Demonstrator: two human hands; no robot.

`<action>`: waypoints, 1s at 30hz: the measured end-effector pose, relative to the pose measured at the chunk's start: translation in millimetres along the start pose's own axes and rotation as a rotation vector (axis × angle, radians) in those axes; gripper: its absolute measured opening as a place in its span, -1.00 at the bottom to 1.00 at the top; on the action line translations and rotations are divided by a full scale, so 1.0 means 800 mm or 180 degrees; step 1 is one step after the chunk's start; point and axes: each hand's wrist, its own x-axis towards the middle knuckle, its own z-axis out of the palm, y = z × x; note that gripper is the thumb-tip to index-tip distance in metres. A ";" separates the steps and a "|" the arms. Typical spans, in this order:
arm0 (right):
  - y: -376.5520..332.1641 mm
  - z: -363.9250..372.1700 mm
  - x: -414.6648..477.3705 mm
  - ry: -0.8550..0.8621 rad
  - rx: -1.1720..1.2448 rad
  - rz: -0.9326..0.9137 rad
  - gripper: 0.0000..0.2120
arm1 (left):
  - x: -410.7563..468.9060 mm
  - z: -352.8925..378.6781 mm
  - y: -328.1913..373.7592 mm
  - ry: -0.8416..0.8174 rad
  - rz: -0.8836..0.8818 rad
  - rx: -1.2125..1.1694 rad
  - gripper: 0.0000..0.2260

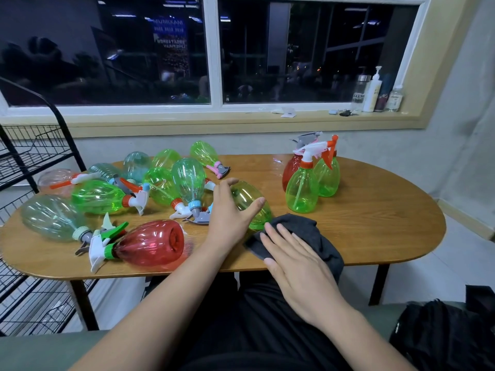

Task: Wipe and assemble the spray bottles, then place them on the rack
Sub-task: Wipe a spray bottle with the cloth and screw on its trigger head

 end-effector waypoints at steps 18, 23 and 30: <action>0.013 -0.004 0.001 -0.0004 -0.0408 0.0762 -0.24 | 0.000 0.001 0.002 0.0008 0.0008 0.0156 -0.35; -0.015 0.002 -0.007 -0.0127 -0.0374 0.0350 -0.28 | 0.001 0.004 0.000 0.0020 0.0017 0.0196 -0.35; -0.008 0.005 -0.009 -0.0168 -0.0132 -0.0158 -0.39 | 0.002 0.004 0.000 0.0041 0.0060 0.0237 -0.36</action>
